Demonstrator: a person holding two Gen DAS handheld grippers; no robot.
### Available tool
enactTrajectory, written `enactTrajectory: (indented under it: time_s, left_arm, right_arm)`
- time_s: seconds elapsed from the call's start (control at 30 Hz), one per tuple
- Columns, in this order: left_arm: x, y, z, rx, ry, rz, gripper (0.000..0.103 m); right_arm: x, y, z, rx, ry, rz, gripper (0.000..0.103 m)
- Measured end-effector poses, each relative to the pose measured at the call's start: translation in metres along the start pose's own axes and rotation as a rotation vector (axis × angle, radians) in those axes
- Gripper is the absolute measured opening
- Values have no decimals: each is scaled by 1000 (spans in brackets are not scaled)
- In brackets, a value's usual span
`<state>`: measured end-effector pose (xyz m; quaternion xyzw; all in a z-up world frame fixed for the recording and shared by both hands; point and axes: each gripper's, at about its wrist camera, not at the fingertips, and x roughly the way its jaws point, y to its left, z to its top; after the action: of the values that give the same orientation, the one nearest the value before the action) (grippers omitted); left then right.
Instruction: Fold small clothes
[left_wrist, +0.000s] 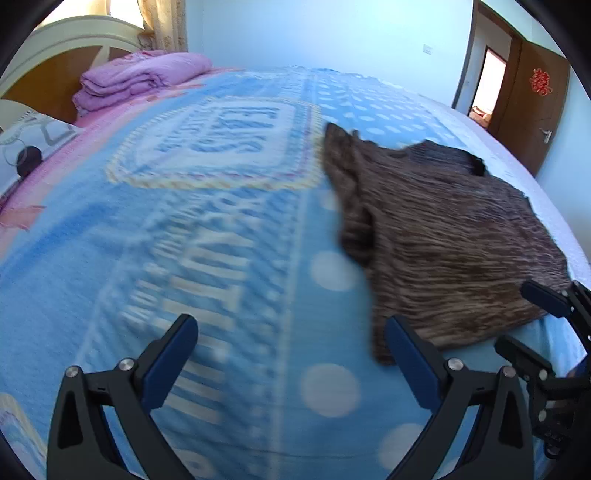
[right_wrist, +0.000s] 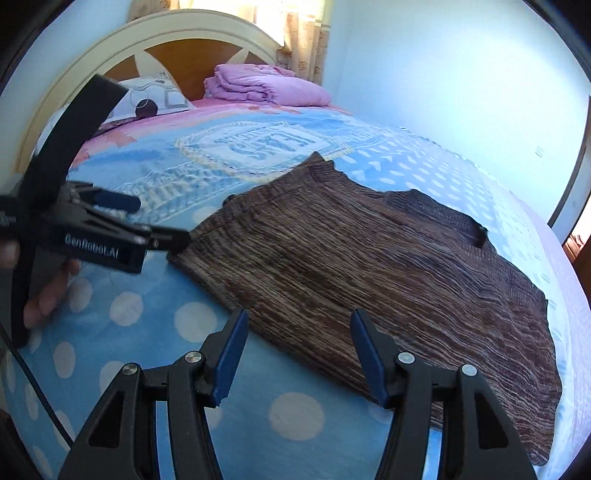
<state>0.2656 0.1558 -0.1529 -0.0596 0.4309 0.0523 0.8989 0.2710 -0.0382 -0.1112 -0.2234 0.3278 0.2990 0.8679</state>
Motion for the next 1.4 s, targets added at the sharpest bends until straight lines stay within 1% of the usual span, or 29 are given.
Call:
enactTrajectory:
  time_s: [0.1, 0.17, 0.23, 0.3, 0.33, 0.43, 0.53, 0.57, 0.7, 0.8, 0.87, 0.9, 0.93, 0.97, 1.0, 1.03, 1.07, 1.1, 1.13, 1.17, 1.2, 1.23, 1.3, 1.4]
  left_arm:
    - [0, 12, 9, 5, -18, 19, 103]
    - [1, 20, 18, -2, -44, 8, 103]
    - [5, 28, 31, -25, -50, -29, 103]
    - [10, 33, 45, -56, -55, -94, 103]
    - [12, 34, 49, -63, -56, -109, 103]
    - [20, 27, 71, -67, -57, -186, 102]
    - [31, 12, 86, -36, -38, -235, 102]
    - [35, 5, 90, -19, -30, -246, 102]
    - [59, -19, 103, 39, 15, -239, 95]
    - [76, -26, 110, 37, 48, -243, 92]
    - [85, -30, 113, 37, 70, -243, 89]
    - [89, -32, 115, 37, 69, -239, 89]
    - [91, -34, 116, 45, 67, -234, 88]
    - [93, -37, 119, 59, 64, -235, 85]
    - [95, -39, 120, 69, 63, -247, 75]
    - [97, -40, 122, 76, 64, -255, 64]
    - [99, -41, 123, 81, 66, -256, 62]
    - [100, -41, 124, 85, 66, -256, 55]
    - [101, -41, 125, 85, 65, -264, 37]
    - [102, -41, 126, 84, 70, -285, 31]
    - [103, -42, 127, 77, 81, -311, 19]
    - [101, -43, 128, 74, 88, -326, 15]
    - [96, -46, 130, 85, 79, -297, 14]
    - [92, -44, 135, 50, 103, -309, 14]
  right_arm:
    - [2, 12, 5, -27, -3, -5, 58]
    - [4, 20, 8, -47, -5, -8, 58]
    - [6, 32, 13, -72, -15, -10, 58]
    - [8, 43, 17, -87, -18, -2, 58]
    - [9, 50, 19, -98, -18, -5, 58]
    - [17, 66, 23, -141, -14, -39, 58]
    - [26, 75, 26, -165, 4, -72, 58]
    - [27, 76, 27, -168, 7, -70, 58]
    - [32, 78, 29, -173, 16, -73, 58]
    - [34, 78, 31, -164, 16, -69, 58]
    - [37, 78, 33, -164, 17, -64, 49]
    - [38, 79, 33, -168, 18, -63, 46]
    - [40, 80, 33, -172, 17, -64, 40]
    - [40, 82, 33, -175, 16, -65, 33]
    - [41, 84, 33, -183, 17, -63, 29]
    - [42, 86, 32, -195, 18, -64, 22]
    - [43, 88, 32, -202, 18, -68, 21]
    - [43, 88, 31, -205, 16, -73, 21]
    - [43, 89, 30, -207, 15, -74, 18]
    - [43, 89, 30, -206, 16, -73, 13]
    - [42, 87, 30, -202, 16, -74, 11]
    - [42, 86, 30, -191, 15, -67, 9]
    - [40, 79, 32, -167, 6, -42, 8]
    - [30, 66, 33, -112, -23, -17, 7]
